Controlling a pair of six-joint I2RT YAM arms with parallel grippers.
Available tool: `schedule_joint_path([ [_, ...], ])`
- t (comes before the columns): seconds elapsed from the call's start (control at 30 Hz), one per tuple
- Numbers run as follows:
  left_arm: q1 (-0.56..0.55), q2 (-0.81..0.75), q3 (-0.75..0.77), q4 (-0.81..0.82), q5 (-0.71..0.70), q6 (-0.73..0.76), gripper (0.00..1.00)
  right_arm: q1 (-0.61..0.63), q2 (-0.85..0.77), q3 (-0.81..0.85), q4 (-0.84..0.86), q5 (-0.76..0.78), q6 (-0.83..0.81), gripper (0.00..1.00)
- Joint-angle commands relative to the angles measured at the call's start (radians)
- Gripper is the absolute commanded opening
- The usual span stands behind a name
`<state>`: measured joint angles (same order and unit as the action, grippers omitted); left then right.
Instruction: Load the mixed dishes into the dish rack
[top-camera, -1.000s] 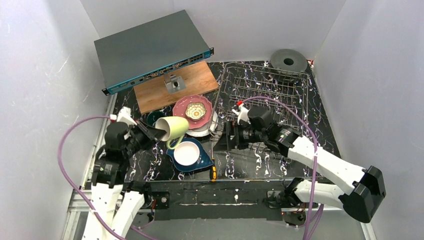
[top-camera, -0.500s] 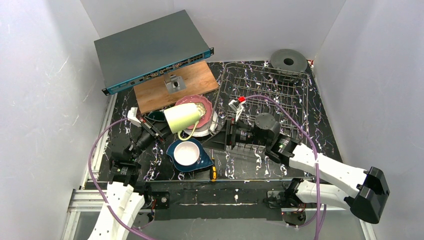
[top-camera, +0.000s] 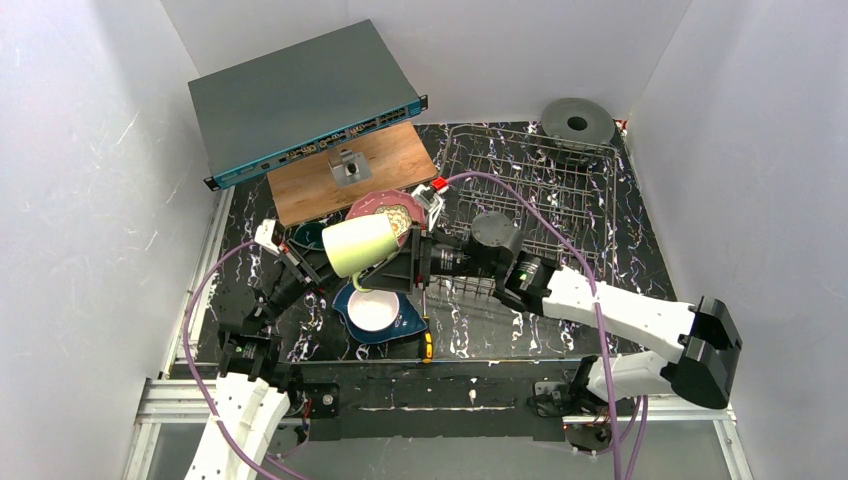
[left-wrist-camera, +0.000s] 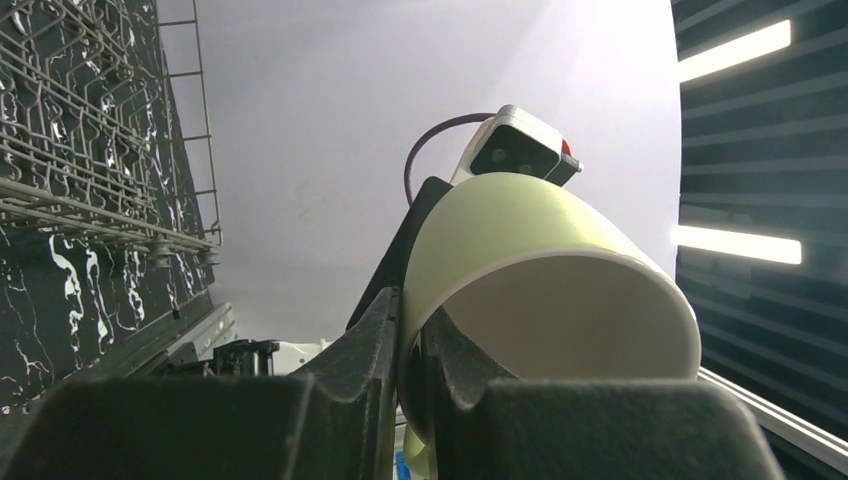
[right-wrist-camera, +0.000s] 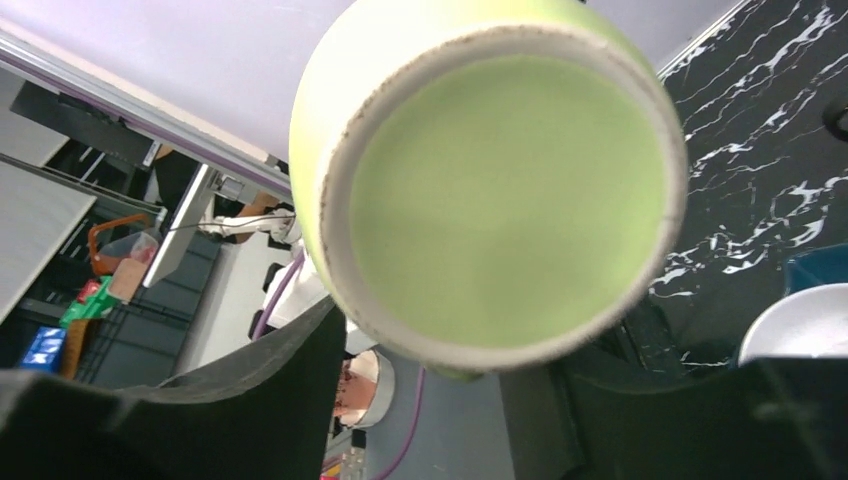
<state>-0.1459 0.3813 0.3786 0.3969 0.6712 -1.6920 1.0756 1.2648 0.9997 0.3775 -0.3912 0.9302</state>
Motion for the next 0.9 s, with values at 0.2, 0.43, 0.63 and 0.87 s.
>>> schedule_joint_path([
  [0.2, 0.002, -0.027, -0.018, 0.114, -0.001, -0.053, 0.00, 0.040, 0.046, 0.070, 0.050, 0.077, 0.009, 0.45],
  [0.43, 0.002, -0.088, -0.033, -0.025, -0.006, -0.033, 0.00, 0.042, 0.049, 0.086, -0.021, 0.155, 0.022, 0.06],
  [0.63, 0.002, -0.130, 0.073, -0.457, -0.010, 0.154, 0.62, 0.042, 0.022, 0.074, -0.072, 0.214, 0.009, 0.01],
  [0.87, 0.002, -0.056, 0.249, -0.950, -0.062, 0.442, 0.86, 0.035, -0.091, 0.004, -0.226, 0.432, -0.044, 0.01],
])
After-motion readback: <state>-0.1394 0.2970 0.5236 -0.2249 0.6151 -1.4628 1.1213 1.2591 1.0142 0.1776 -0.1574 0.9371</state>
